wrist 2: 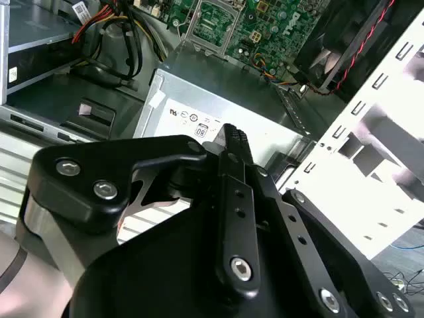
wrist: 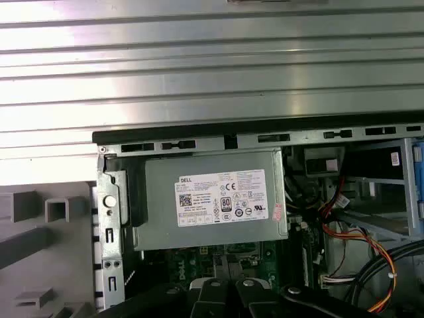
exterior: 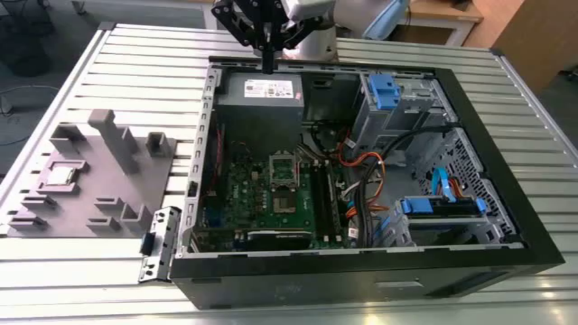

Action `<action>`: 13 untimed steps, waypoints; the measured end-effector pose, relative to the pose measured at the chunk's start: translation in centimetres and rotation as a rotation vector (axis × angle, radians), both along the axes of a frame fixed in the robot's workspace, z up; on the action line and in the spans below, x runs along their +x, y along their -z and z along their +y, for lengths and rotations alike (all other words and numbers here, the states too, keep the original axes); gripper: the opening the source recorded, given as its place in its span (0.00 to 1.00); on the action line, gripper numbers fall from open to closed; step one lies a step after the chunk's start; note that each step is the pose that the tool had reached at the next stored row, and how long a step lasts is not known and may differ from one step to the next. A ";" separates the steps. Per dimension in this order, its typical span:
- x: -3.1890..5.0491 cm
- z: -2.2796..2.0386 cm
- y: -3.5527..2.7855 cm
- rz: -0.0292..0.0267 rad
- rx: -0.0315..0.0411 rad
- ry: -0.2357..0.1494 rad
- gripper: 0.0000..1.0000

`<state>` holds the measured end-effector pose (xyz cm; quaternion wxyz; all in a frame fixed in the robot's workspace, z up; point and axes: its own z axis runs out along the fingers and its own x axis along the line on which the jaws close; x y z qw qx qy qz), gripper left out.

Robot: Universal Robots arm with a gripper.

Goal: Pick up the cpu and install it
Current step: 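Reach for the cpu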

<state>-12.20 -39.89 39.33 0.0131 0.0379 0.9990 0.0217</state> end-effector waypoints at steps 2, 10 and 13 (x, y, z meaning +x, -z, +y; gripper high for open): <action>0.00 0.00 0.00 0.0000 0.0000 0.000 0.11; -0.08 0.00 0.00 0.0000 0.0000 0.000 0.11; -0.16 0.00 0.00 0.0000 0.0000 0.000 0.11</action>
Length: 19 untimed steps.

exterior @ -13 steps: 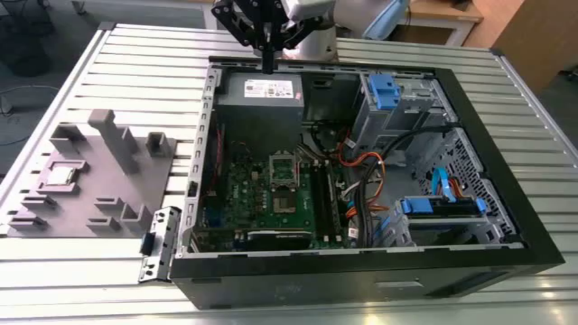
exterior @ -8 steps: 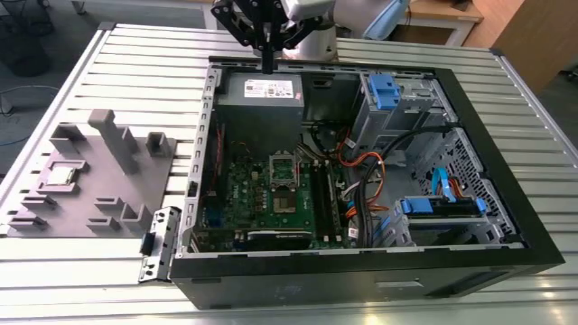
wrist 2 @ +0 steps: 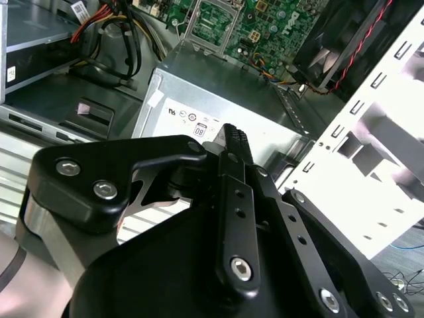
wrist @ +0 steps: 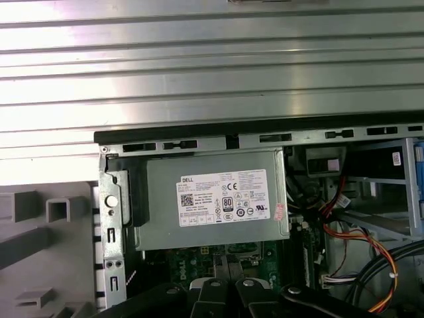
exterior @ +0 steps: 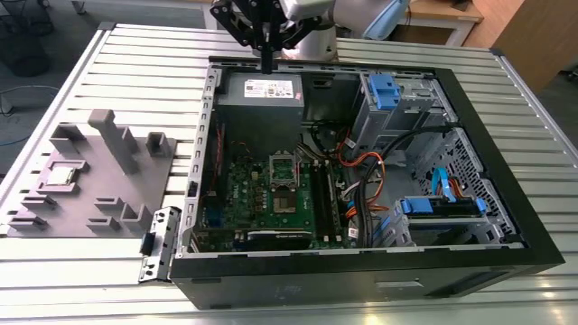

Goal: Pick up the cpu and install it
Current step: 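Reach for the cpu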

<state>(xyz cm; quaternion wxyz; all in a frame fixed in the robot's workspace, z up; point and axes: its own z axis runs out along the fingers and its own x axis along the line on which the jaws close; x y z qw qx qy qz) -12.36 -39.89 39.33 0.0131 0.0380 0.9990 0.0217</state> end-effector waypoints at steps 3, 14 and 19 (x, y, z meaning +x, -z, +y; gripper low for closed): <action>-0.11 0.00 0.00 0.0000 0.0000 0.000 0.11; -0.14 0.00 0.00 0.0000 0.0000 0.000 0.11; -0.32 -0.01 0.00 0.0000 0.0000 0.000 0.11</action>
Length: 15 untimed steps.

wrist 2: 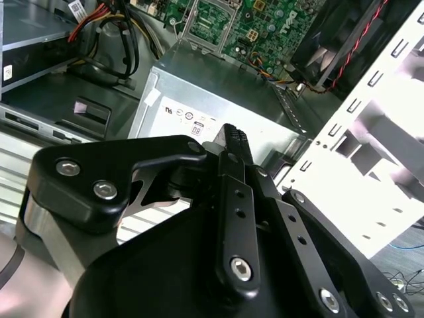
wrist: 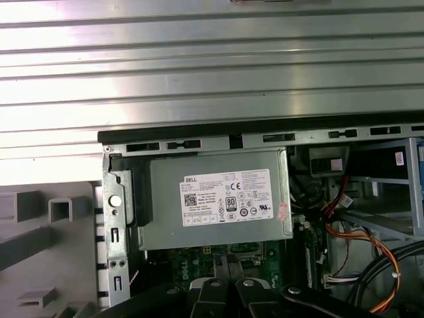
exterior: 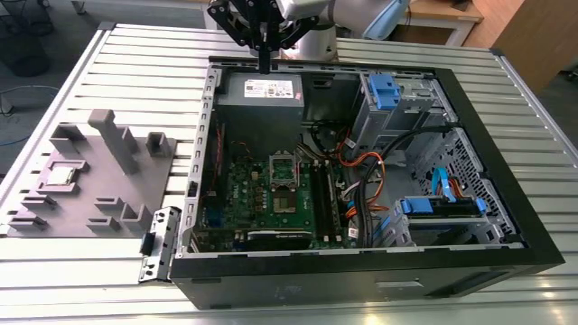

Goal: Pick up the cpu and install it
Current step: 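Reach for the cpu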

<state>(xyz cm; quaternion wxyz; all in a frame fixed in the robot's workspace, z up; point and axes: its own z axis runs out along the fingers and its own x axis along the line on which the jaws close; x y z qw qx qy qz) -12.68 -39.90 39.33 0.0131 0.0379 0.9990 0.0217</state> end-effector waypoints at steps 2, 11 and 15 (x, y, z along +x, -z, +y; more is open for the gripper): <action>-0.23 0.01 0.00 0.0000 0.0000 0.000 0.11; -0.67 0.01 0.01 0.0000 0.0000 0.000 0.11; -0.78 0.00 0.01 0.0000 0.0000 0.000 0.11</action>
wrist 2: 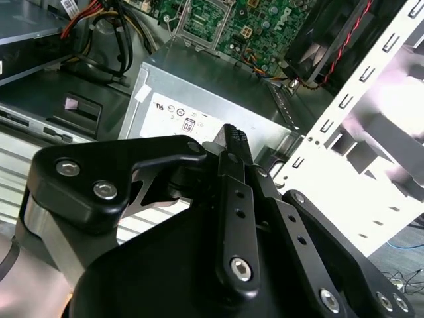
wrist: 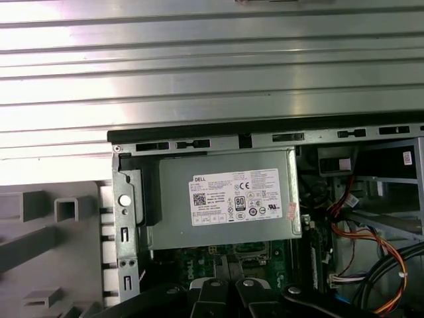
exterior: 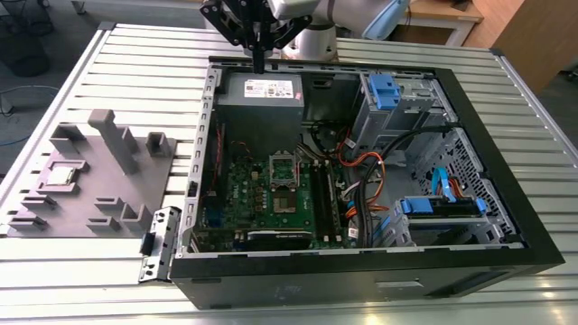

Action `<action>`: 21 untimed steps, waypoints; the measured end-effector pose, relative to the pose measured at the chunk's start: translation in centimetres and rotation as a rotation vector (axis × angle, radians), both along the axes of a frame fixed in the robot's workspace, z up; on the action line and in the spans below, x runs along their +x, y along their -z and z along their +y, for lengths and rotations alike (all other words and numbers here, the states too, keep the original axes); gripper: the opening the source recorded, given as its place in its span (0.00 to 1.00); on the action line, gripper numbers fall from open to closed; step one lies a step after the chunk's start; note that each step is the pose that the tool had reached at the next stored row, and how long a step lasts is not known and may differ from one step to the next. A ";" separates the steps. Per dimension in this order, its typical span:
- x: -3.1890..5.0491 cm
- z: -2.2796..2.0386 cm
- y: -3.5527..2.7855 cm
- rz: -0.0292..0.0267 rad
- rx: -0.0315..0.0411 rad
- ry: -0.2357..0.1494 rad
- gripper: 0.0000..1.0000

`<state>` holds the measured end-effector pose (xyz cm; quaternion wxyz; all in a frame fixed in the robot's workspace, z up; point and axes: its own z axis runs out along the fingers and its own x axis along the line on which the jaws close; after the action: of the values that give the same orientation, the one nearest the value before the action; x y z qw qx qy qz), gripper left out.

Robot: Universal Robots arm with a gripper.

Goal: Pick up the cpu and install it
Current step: 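Reach for the cpu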

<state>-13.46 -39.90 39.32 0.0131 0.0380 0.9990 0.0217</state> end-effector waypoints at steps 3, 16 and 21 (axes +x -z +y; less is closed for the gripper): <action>-0.46 0.00 0.00 0.0000 0.0000 0.000 0.11; -3.35 0.01 0.02 0.0000 0.0000 0.000 0.11; -4.33 0.01 0.02 0.0000 -0.0001 0.000 0.11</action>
<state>-17.79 -39.89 39.30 0.0131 0.0378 0.9990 0.0217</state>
